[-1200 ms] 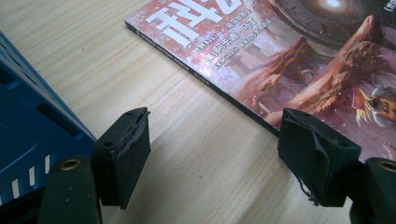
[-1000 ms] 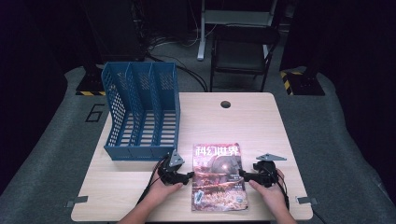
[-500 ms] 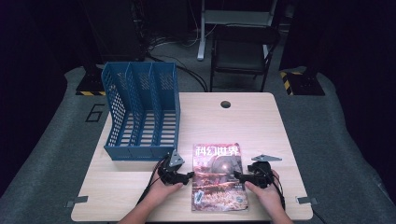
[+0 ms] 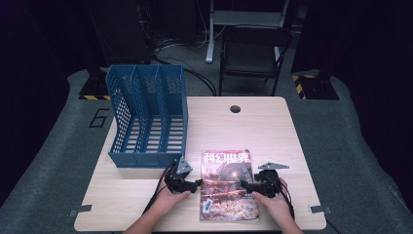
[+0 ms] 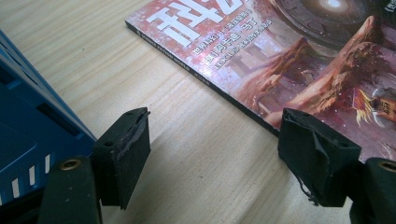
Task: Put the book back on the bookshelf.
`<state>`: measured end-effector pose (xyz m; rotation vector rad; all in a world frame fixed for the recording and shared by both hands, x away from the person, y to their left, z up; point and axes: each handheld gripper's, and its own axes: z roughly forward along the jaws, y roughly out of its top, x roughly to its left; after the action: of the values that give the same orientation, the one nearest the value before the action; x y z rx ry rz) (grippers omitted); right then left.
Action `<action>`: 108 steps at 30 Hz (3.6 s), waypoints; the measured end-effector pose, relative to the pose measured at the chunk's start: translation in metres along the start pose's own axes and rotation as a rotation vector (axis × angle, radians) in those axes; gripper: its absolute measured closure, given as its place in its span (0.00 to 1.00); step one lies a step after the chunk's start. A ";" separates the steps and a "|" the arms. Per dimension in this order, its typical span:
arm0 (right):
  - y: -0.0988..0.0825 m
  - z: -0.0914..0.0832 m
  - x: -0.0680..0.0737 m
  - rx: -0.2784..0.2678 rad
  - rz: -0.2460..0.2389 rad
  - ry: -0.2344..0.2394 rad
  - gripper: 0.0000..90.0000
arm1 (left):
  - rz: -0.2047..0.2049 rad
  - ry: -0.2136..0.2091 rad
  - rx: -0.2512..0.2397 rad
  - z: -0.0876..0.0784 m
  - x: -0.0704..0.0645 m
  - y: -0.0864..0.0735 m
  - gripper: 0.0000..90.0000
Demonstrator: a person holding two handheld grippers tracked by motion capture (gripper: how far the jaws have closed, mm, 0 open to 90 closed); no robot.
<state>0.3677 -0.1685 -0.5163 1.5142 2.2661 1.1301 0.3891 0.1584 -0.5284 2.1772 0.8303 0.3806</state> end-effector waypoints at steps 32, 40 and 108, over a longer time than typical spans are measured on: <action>0.004 -0.008 -0.002 -0.039 0.136 0.081 0.36 | 0.002 0.003 0.000 0.000 -0.001 0.000 0.30; 0.009 -0.019 0.001 -0.112 0.121 0.155 0.40 | 0.002 0.003 0.001 0.000 -0.001 0.000 0.30; 0.006 0.002 -0.009 -0.045 0.199 0.283 0.97 | -0.003 -0.011 -0.008 0.000 -0.002 0.000 0.35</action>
<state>0.3774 -0.1739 -0.5155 1.6868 2.2804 1.5283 0.3874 0.1568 -0.5282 2.1690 0.8244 0.3697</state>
